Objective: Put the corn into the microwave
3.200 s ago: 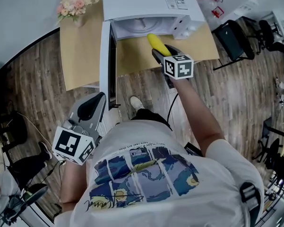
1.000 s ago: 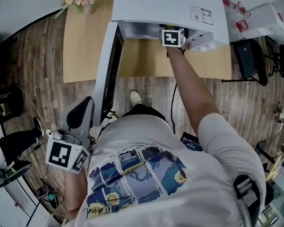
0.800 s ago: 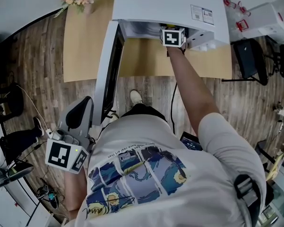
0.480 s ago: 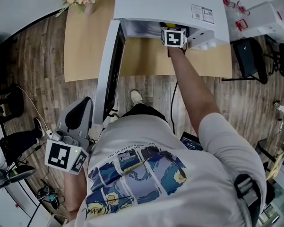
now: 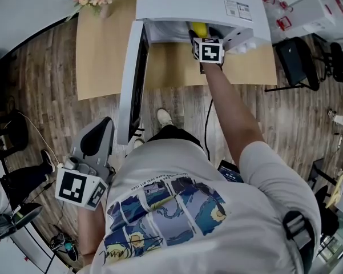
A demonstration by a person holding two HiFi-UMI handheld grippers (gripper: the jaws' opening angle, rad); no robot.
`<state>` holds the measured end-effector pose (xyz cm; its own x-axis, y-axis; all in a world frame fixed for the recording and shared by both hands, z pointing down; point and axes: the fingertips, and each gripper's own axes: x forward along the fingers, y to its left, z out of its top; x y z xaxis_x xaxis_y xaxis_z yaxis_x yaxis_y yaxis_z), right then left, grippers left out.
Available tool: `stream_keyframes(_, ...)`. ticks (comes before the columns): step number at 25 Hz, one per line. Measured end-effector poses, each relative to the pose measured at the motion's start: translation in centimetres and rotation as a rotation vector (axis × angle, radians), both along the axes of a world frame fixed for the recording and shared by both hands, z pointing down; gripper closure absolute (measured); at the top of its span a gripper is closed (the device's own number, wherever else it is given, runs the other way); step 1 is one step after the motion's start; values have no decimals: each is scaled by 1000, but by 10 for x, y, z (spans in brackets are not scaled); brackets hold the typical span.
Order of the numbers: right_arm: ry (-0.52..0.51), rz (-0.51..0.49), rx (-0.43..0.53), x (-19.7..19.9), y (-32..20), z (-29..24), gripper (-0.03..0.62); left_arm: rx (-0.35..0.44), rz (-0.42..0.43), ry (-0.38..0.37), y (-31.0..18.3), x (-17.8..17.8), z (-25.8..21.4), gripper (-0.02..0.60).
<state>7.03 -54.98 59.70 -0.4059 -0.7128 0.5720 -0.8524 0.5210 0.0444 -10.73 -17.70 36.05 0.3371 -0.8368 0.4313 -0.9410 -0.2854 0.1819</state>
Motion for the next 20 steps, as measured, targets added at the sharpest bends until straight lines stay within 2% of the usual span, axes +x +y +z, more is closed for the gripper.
stream_keyframes(8,-8,21,-5,13,49,-11,316,28,60,15,26,-6,-2,571)
stream_keyframes(20,-46,20,-21,20,156,-42,316,75,169,52,61,-16,-2,571)
